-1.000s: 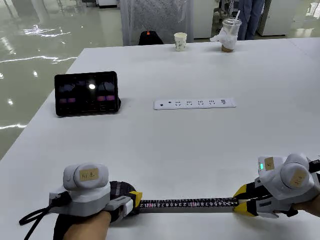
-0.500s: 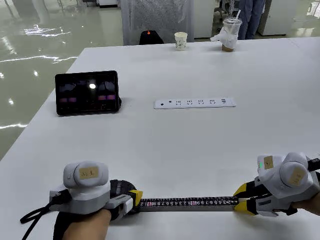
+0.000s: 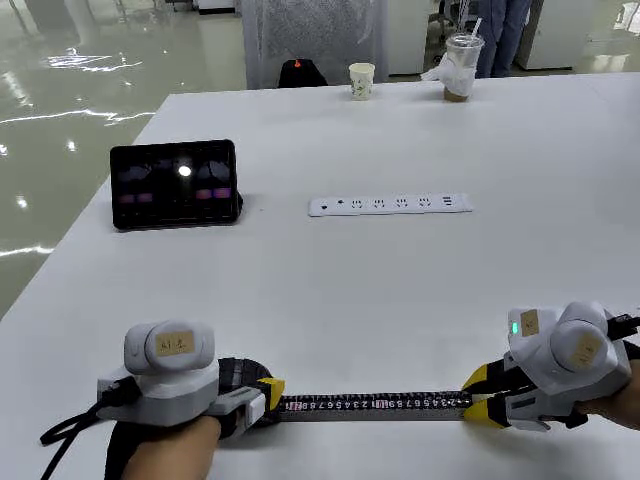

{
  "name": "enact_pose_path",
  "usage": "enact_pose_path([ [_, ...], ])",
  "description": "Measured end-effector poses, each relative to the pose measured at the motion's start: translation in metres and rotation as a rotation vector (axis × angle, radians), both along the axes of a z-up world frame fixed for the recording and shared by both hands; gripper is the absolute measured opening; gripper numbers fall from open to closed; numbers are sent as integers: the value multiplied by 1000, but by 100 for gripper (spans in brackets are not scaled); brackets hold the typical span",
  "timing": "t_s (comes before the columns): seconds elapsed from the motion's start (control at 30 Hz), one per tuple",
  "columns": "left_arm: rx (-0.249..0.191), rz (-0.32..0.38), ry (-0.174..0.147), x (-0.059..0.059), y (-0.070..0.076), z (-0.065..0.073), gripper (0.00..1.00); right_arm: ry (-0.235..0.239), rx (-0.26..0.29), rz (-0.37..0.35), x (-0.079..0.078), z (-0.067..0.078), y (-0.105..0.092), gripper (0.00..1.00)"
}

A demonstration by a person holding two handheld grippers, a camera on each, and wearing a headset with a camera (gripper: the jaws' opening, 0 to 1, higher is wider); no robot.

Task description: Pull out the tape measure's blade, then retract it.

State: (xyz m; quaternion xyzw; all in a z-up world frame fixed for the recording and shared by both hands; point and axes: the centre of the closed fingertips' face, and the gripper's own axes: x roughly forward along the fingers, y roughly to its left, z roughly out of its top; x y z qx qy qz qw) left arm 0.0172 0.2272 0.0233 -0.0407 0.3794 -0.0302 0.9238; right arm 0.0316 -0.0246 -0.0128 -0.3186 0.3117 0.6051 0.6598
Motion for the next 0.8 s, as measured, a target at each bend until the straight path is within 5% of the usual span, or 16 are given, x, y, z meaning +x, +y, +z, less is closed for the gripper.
enact_pose_path([
  [0.8,-22,-5,8,-1,1,0,53,-5,-23,20,-2,-1,0,10],
])
